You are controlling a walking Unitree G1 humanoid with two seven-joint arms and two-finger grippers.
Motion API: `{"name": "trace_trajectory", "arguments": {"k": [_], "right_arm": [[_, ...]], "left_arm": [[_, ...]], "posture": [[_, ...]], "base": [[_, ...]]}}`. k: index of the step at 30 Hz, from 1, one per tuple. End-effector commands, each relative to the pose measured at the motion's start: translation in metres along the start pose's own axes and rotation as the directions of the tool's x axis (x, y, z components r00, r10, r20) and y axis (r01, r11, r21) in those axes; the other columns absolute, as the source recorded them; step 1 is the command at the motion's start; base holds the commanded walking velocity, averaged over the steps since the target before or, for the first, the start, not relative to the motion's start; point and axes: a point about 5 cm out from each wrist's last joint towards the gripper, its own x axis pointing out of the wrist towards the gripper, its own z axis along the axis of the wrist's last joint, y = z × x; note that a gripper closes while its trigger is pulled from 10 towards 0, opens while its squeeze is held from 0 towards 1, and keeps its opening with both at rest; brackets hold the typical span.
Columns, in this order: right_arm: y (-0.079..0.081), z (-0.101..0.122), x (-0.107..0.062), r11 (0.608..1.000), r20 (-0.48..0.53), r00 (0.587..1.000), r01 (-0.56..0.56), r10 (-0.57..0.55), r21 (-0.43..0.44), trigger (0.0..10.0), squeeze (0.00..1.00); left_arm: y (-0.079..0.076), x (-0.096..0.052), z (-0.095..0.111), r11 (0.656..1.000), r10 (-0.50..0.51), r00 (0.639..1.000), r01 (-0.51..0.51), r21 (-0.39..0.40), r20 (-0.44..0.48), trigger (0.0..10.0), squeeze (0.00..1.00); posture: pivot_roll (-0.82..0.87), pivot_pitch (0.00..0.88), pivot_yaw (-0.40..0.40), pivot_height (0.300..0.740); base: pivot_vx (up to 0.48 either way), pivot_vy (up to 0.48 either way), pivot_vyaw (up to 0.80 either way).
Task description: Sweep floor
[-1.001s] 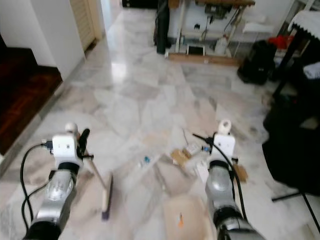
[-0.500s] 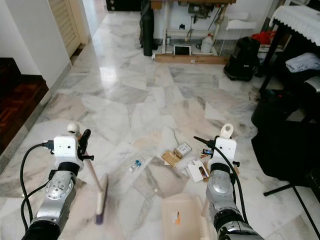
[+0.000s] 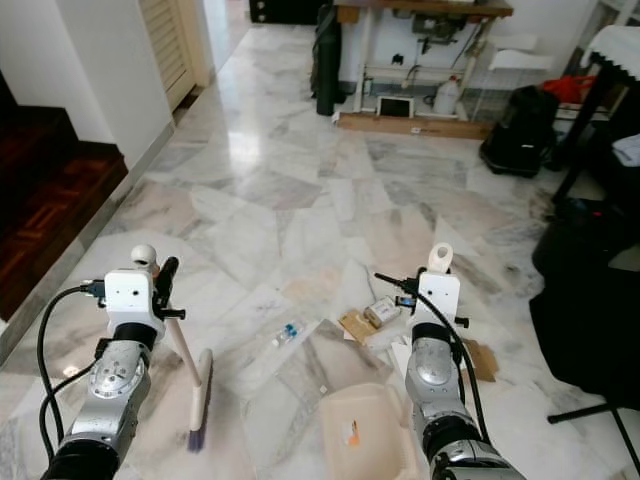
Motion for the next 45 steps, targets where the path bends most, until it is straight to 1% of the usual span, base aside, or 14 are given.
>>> {"name": "trace_trajectory", "arguments": {"k": [1,26,45], "right_arm": [[0.0001,0.0109,0.0052,1.000,0.049,0.999,0.004,-0.005,0.014,10.0,0.00],[0.0007,0.0104,0.0050,1.000,0.044,0.999,0.007,-0.008,0.025,10.0,0.00],[0.0006,0.0047,0.0015,0.999,0.023,1.000,0.017,-0.018,0.028,10.0,0.00]], "left_arm": [[0.0011,0.0037,0.0072,1.000,0.007,0.999,-0.007,0.007,0.040,10.0,0.00],[0.0009,0.0015,0.0061,1.000,0.008,0.999,-0.008,0.002,0.036,10.0,0.00],[0.0002,0.0003,0.0041,0.999,-0.033,0.999,0.033,-0.006,0.018,10.0,0.00]], "posture": [[0.09,0.000,-0.021,0.740],[0.09,0.000,-0.023,0.740],[0.09,0.000,-0.011,0.740]], "base": [[0.292,0.000,0.00],[0.289,0.000,0.00],[0.000,0.000,0.00]]}}
